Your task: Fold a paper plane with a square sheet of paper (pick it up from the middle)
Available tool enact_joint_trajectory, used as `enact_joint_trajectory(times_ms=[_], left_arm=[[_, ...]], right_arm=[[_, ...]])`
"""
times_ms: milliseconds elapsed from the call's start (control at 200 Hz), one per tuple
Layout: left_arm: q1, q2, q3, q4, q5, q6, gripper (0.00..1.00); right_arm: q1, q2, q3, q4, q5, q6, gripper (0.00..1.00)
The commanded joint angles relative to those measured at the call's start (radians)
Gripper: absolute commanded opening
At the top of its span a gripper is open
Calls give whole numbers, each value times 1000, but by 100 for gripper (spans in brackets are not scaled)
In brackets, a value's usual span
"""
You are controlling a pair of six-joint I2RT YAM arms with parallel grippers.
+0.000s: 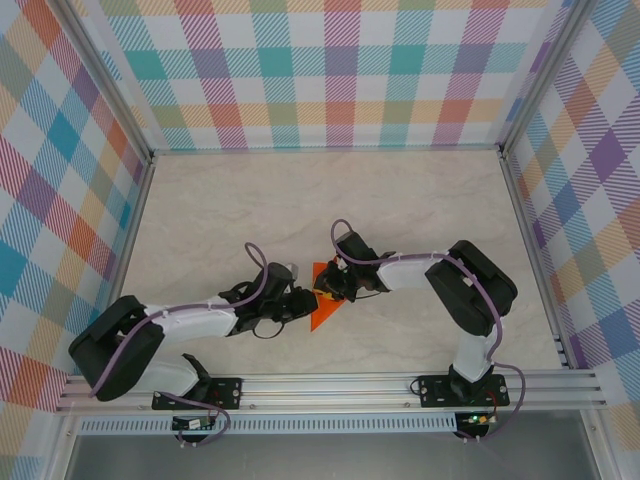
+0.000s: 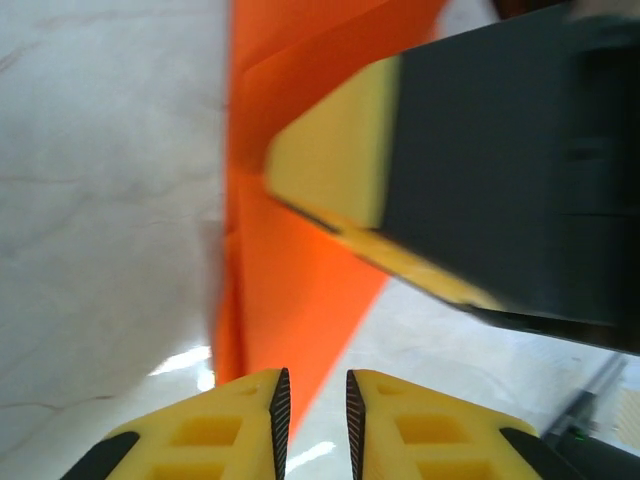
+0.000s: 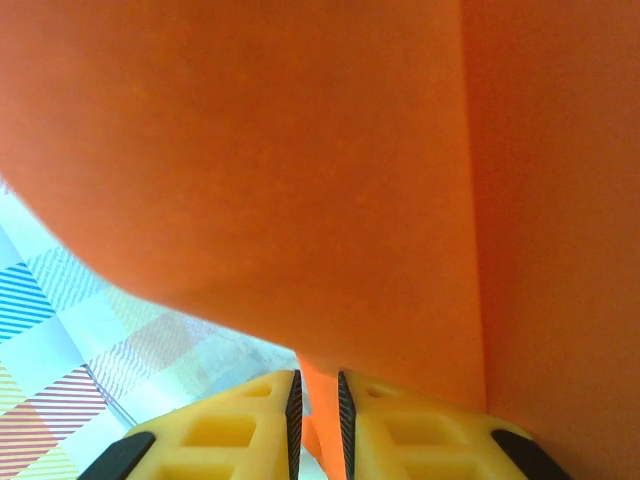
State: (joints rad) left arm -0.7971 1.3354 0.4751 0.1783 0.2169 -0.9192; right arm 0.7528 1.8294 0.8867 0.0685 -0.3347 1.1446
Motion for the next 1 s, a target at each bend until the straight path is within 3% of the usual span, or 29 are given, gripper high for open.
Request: enact_joint_trajectory(times_ms=[0, 200, 460, 715, 995], left_arm=[[-5, -36, 32, 3, 26, 15, 24], [-6, 56, 62, 45, 92, 33, 21], [-7, 185, 79, 90, 95, 39, 16], [-6, 214, 50, -98, -30, 34, 3], [-5, 200, -24, -159, -82, 55, 0]], right_arm=[[1, 53, -16, -138, 33, 0, 21], [1, 58, -15, -133, 28, 3, 21], [1, 59, -9, -133, 22, 3, 21], [-7, 46, 15, -139, 17, -22, 22], [-74, -99, 105, -226, 17, -190, 23]])
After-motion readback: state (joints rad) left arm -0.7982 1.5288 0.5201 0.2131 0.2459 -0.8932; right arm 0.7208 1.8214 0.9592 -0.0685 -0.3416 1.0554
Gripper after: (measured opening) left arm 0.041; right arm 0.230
